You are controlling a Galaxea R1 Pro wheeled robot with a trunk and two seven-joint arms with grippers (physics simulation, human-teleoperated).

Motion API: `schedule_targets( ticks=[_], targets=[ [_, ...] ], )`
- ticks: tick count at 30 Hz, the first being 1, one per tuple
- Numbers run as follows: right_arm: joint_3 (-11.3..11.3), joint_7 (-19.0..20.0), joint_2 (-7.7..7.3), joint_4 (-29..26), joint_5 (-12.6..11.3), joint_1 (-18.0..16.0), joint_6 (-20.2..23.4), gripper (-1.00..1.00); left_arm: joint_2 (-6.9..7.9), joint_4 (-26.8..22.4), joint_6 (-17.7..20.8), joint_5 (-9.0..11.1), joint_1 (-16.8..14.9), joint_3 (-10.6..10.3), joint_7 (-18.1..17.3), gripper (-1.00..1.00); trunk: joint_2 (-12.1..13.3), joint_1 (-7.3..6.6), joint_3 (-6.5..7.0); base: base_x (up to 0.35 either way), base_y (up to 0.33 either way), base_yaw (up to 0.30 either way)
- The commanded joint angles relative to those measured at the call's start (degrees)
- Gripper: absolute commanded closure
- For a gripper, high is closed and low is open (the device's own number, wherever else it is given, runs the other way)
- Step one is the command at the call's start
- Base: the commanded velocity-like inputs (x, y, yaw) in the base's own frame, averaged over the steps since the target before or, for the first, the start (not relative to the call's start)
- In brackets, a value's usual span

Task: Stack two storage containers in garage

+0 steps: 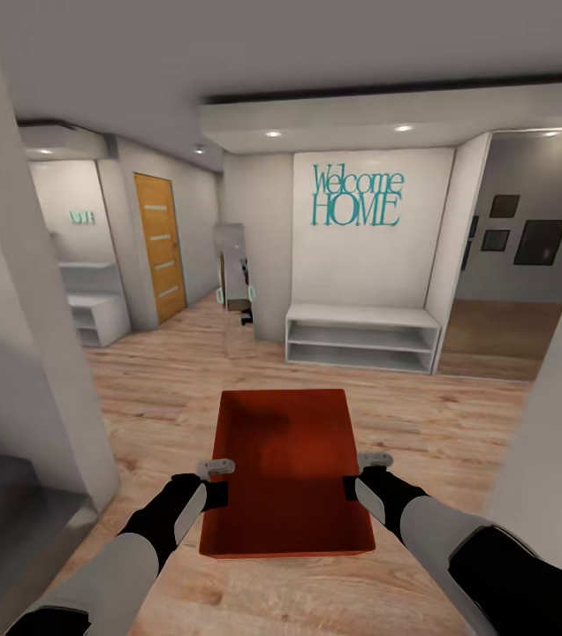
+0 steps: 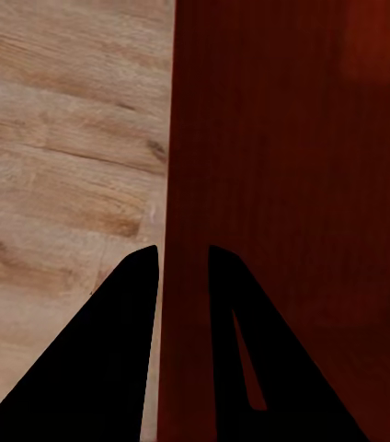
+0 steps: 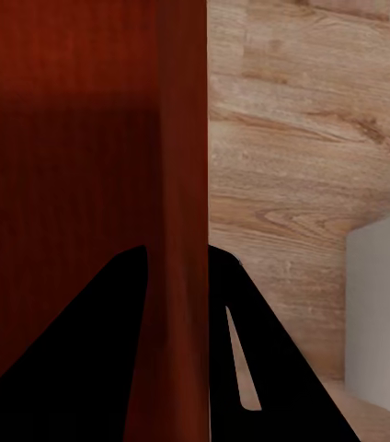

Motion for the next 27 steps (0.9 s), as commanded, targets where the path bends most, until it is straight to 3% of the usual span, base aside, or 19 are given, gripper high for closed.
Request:
schedule_targets(
  ticks=[1, 27],
  targets=[
    [1.15, -0.51, -0.02, -0.25, 1.16, -0.09, 0.20, 1.00, 0.10, 0.10, 0.54, -1.07, 0.01, -0.66, 0.86, 1.00, -0.09, 0.05, -0.10, 0.322, 0.000, 0.000],
    [1.15, -0.51, -0.02, -0.25, 1.16, -0.09, 0.20, 1.00, 0.12, 0.10, 0.57, -1.07, 0.01, -0.65, 0.86, 1.00, -0.09, 0.05, -0.10, 0.322, 0.000, 0.000]
  ],
)
